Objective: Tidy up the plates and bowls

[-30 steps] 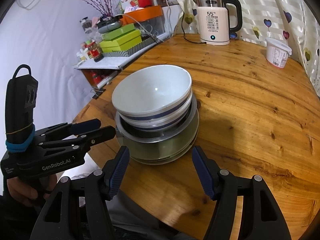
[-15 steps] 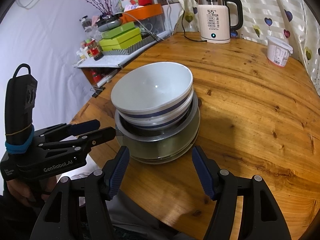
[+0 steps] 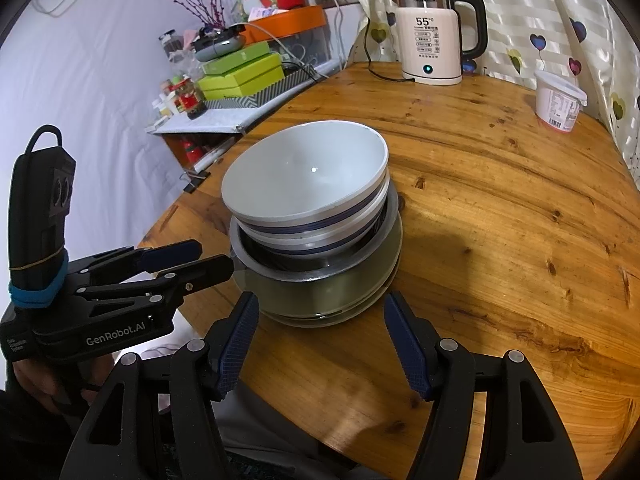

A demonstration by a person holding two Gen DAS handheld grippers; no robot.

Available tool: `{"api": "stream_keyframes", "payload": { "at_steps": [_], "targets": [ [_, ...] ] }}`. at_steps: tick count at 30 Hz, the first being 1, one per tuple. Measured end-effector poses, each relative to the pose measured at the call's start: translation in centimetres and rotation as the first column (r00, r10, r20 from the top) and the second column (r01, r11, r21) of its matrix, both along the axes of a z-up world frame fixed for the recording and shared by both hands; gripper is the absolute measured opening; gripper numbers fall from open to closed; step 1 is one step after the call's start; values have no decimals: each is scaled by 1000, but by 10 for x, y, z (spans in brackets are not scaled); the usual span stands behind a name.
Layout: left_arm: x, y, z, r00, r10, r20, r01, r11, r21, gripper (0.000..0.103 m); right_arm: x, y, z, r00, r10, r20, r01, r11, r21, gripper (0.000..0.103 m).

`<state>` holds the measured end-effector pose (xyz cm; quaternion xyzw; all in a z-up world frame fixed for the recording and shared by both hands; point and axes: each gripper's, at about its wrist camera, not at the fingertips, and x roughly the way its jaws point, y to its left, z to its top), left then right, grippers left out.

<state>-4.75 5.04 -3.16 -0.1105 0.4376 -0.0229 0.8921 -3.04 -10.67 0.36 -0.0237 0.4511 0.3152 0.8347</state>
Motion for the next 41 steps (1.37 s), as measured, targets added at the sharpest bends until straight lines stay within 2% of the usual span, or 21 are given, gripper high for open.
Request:
{"api": "stream_keyframes", "payload": {
  "at_steps": [41],
  "targets": [
    [1, -2, 0, 1000, -15, 3, 15, 1000, 1, 52, 0, 0, -1, 1000, -5, -1, 5, 1000, 4, 66]
  ]
}}
